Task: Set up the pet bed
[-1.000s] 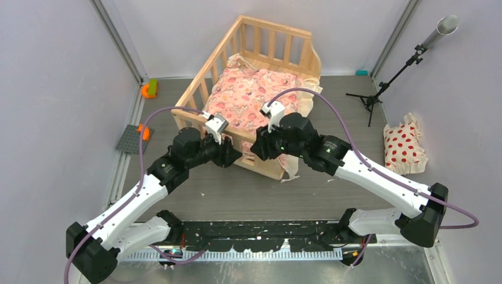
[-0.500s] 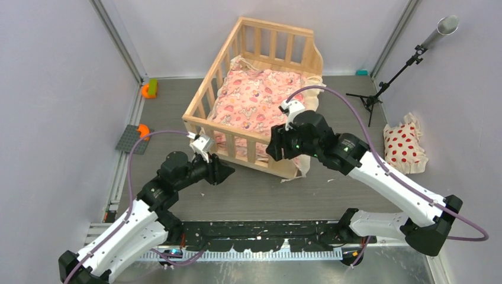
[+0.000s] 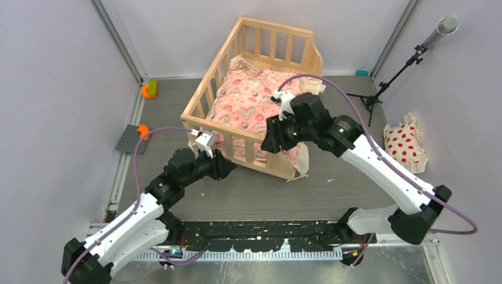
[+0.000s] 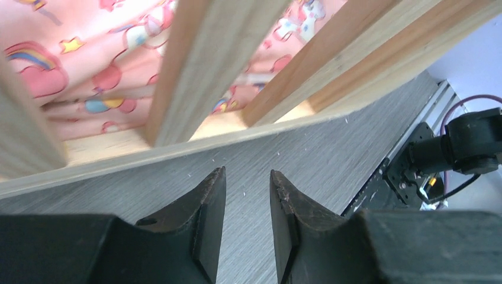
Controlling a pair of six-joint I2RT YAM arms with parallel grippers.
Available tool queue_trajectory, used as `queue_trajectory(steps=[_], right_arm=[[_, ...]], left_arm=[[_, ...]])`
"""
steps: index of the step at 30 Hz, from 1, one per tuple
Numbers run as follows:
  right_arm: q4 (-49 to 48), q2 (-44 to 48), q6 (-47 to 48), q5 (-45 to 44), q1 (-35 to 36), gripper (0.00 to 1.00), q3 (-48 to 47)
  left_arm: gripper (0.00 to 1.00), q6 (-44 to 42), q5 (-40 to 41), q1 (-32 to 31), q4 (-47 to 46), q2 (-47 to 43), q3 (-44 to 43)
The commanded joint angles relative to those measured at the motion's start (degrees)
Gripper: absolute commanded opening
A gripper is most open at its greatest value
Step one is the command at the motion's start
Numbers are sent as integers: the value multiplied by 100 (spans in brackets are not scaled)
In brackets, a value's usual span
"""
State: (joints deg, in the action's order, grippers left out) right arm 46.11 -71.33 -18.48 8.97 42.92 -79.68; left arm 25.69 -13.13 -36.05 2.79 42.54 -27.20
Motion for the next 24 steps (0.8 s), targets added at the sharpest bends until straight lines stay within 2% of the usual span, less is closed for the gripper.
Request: queue_trajectory(steps=[1,3,5,8,10,12,16,18,20,22,24], right_arm=[[-1053,-872,-216,653,6,11,-614],[-1049,-1061,-166,625,102,18,-871],[-839,-1107,14,592,153,41,-1145],[-644,-749,427,550,161,66,-1242],[-636,-315,663,370,148,76,-1143],[-710,111,834,127,132,82,-1008],[-805,654,1219,-688,51,85,-722],[-877,724,1515,-1555,-61,82,-417],[-840,630,1534,-2113,-341,69,-151],[-469,394,1306,-2106,-745,57,-151],[30,164,1001,-1631,-1106,57,-244]], left_arm=[[35,41,329,-9,-177,-391,-162],[35,33,442,-12,-49,-548,-103],[35,32,520,-11,19,-674,-39],[36,26,569,-9,75,-796,24],[36,13,594,-10,90,-830,43],[36,-3,605,-9,82,-828,48],[37,-12,577,-11,91,-775,22],[37,-12,558,-12,98,-770,21],[36,-3,532,-12,110,-779,22],[36,-11,516,-13,152,-799,22],[36,-39,505,-8,204,-807,17]])
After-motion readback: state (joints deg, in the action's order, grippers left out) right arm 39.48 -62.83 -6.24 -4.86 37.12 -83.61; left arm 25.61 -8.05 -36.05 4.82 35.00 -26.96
